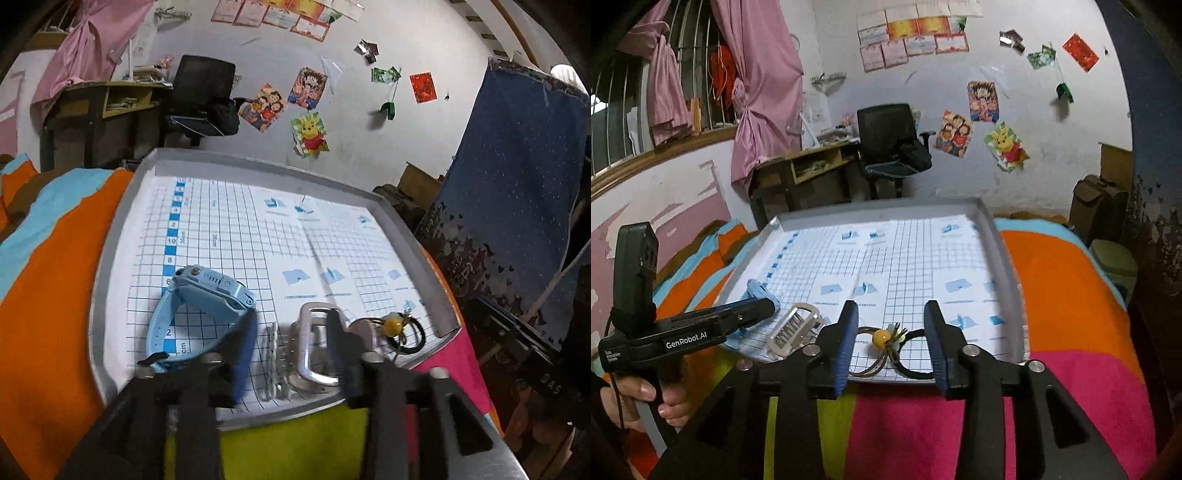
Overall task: Organize jewelry
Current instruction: 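Open both tools to drop the barrette and keyring in the tray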
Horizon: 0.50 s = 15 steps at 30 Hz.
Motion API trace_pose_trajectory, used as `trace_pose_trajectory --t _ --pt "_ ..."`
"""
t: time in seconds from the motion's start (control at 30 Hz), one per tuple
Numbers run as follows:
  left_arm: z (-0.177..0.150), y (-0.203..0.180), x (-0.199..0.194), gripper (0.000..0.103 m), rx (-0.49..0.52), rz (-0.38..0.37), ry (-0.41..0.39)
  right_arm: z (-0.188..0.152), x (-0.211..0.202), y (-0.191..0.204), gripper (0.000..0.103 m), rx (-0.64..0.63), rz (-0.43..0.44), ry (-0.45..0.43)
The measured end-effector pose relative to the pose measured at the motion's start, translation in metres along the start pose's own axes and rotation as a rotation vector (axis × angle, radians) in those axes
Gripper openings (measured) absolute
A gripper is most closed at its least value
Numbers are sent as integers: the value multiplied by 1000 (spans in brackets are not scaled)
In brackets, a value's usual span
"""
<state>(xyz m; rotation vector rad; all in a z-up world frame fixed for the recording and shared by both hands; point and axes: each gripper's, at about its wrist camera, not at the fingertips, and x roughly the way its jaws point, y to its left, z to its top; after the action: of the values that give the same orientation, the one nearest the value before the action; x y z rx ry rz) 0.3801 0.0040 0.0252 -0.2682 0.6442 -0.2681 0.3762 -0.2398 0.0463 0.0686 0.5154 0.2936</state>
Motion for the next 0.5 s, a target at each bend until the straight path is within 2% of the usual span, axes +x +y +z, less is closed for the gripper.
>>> trace_pose_trajectory --t 0.07,0.17,0.23,0.4,0.5 --pt "-1 -3 -14 69 -15 11 -39 1 -17 1 48 -2 -10 -32" --pt "-4 -6 -34 75 -36 9 -77 4 -42 2 55 -7 -22 -70" --pt "-7 -8 -46 82 -46 19 -85 4 -58 3 59 -10 -28 -93" --pt "-25 -19 -95 101 -32 54 -178 -1 -102 8 77 -8 -37 -148" --pt "-39 -26 -123 103 -1 76 -214 -10 -127 14 83 -16 -38 -173"
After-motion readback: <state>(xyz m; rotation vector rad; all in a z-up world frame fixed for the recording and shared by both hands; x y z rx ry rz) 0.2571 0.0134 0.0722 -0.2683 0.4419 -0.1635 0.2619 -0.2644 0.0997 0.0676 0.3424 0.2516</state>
